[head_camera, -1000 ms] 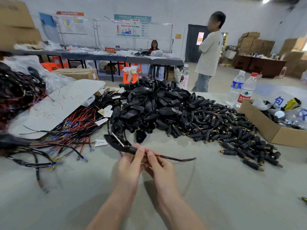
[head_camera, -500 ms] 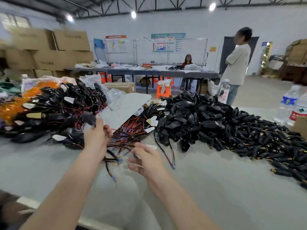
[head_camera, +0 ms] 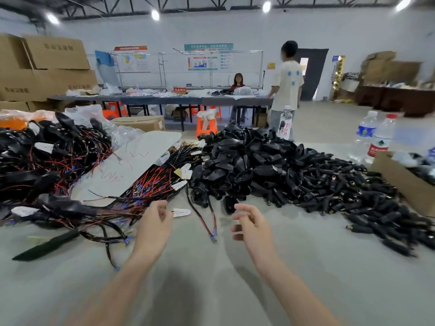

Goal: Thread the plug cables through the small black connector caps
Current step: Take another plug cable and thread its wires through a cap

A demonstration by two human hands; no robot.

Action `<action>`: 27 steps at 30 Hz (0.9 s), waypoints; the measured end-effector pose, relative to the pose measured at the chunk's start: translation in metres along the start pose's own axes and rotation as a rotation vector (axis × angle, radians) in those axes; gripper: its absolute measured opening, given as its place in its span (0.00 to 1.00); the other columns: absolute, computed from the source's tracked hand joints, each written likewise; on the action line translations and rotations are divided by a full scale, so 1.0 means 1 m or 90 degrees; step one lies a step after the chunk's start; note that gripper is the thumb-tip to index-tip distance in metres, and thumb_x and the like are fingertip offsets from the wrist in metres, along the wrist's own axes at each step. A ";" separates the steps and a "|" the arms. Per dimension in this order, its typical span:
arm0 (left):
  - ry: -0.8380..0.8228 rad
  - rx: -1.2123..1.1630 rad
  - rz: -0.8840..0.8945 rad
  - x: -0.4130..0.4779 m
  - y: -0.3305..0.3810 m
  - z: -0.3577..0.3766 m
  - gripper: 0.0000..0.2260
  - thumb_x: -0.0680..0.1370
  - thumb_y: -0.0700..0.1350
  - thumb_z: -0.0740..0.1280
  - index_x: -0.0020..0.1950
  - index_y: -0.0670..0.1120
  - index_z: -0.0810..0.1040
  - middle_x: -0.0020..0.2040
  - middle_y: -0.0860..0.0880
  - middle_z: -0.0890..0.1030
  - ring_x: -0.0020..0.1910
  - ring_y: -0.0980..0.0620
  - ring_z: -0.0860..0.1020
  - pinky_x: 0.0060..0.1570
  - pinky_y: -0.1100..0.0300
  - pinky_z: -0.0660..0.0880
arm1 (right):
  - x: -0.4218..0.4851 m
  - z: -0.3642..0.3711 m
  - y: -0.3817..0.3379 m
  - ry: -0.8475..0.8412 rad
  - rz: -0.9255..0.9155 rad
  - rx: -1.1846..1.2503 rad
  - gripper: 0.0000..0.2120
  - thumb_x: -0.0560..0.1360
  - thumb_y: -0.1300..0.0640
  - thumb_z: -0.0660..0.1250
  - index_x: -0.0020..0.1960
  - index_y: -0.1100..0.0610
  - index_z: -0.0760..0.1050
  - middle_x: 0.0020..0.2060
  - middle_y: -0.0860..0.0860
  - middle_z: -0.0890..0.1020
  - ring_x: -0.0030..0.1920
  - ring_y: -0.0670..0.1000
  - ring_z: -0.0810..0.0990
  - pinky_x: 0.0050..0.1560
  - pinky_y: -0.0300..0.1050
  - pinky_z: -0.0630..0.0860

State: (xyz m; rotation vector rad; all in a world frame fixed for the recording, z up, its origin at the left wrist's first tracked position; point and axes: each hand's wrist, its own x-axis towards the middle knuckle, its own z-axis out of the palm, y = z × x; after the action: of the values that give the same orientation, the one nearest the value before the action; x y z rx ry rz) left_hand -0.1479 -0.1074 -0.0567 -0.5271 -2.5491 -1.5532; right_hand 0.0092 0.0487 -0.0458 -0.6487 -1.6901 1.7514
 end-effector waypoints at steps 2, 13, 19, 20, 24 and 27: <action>-0.033 0.007 0.025 -0.006 0.011 0.035 0.08 0.81 0.43 0.62 0.58 0.50 0.76 0.47 0.54 0.80 0.45 0.52 0.79 0.46 0.55 0.76 | 0.010 -0.030 0.008 0.028 -0.014 -0.021 0.16 0.81 0.66 0.56 0.53 0.50 0.78 0.42 0.46 0.81 0.34 0.44 0.79 0.37 0.39 0.78; -0.151 0.417 0.021 0.016 0.037 0.121 0.14 0.81 0.52 0.58 0.45 0.45 0.76 0.37 0.47 0.83 0.36 0.45 0.82 0.45 0.50 0.80 | 0.043 -0.160 0.034 0.178 -0.158 -0.465 0.15 0.80 0.62 0.58 0.59 0.46 0.75 0.57 0.44 0.77 0.54 0.46 0.76 0.57 0.48 0.74; -0.192 0.099 -0.096 0.032 0.049 0.124 0.18 0.78 0.49 0.63 0.33 0.39 0.75 0.25 0.44 0.72 0.27 0.47 0.69 0.33 0.58 0.67 | 0.065 -0.186 0.039 0.236 -0.172 -0.772 0.17 0.79 0.58 0.62 0.68 0.53 0.74 0.66 0.53 0.73 0.68 0.56 0.69 0.67 0.54 0.67; -0.185 -0.012 -0.118 0.030 0.057 0.122 0.17 0.78 0.49 0.64 0.34 0.39 0.74 0.27 0.43 0.70 0.28 0.48 0.67 0.33 0.57 0.65 | 0.070 -0.188 0.039 0.251 -0.156 -0.783 0.18 0.80 0.57 0.62 0.69 0.53 0.73 0.68 0.54 0.73 0.71 0.57 0.68 0.69 0.55 0.65; -0.217 -0.270 -0.175 -0.011 0.094 0.117 0.14 0.78 0.46 0.66 0.33 0.44 0.73 0.24 0.47 0.70 0.21 0.51 0.67 0.22 0.64 0.64 | 0.081 -0.186 0.044 0.245 -0.147 -0.805 0.22 0.80 0.58 0.62 0.73 0.54 0.70 0.70 0.57 0.71 0.73 0.59 0.66 0.74 0.56 0.61; -0.364 -0.204 -0.116 -0.069 0.109 0.125 0.16 0.78 0.48 0.67 0.31 0.46 0.74 0.23 0.47 0.73 0.19 0.51 0.68 0.20 0.64 0.64 | 0.082 -0.178 0.044 0.213 -0.192 -0.795 0.22 0.79 0.58 0.63 0.73 0.56 0.71 0.69 0.57 0.73 0.71 0.59 0.68 0.73 0.56 0.63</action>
State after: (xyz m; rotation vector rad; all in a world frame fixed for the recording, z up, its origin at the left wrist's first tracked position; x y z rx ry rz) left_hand -0.0346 0.0313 -0.0430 -0.9128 -2.8101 -2.1603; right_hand 0.0760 0.2321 -0.0953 -1.0251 -2.3283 0.1875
